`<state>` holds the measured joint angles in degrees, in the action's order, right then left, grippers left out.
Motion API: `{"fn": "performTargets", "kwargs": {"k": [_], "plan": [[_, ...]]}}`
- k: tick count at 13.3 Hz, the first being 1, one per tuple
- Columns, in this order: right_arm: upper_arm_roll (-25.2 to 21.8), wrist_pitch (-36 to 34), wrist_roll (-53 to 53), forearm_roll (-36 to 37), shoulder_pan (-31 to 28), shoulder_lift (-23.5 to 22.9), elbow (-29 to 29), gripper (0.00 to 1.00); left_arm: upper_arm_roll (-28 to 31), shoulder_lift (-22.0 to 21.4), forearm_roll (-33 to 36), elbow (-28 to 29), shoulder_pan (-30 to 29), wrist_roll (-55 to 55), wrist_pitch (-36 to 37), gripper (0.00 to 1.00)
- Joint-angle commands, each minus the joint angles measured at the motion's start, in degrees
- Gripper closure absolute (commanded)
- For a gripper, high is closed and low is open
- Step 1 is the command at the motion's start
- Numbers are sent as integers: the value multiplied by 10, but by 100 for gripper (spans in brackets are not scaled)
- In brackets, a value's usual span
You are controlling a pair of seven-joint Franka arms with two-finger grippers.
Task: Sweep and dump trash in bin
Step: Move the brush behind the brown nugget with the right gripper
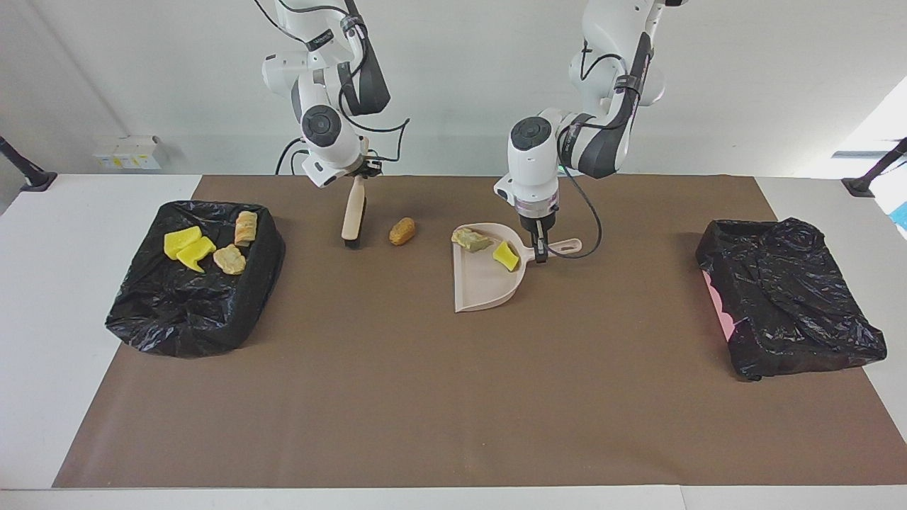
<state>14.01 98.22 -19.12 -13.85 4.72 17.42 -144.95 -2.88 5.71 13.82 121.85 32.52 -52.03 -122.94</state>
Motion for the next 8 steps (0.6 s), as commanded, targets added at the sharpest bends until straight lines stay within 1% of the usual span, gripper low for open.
{"fn": "performTargets", "kwargs": {"k": [1, 3, 4, 5, 7, 8], "plan": [[5, 28, -38, -29, 5, 11, -9, 100, 0, -20, 9, 26, -5, 4, -10, 100], [5, 34, -95, -57, 40, 9, -9, 100, 0, -21, 9, 28, -4, 8, -7, 100], [5, 37, -142, -60, 66, -2, -9, 100, 0, -21, 9, 29, -4, 10, -7, 100], [5, 55, -187, -64, 97, -18, -9, 100, 0, -21, 9, 29, -4, 10, -7, 100], [6, 95, -233, -70, 125, -31, -4, 100, 0, -23, 9, 31, -4, 14, -8, 100], [5, 113, -245, -92, 138, -53, 7, 100, 0, -24, 9, 34, -4, 24, -10, 100]]}}
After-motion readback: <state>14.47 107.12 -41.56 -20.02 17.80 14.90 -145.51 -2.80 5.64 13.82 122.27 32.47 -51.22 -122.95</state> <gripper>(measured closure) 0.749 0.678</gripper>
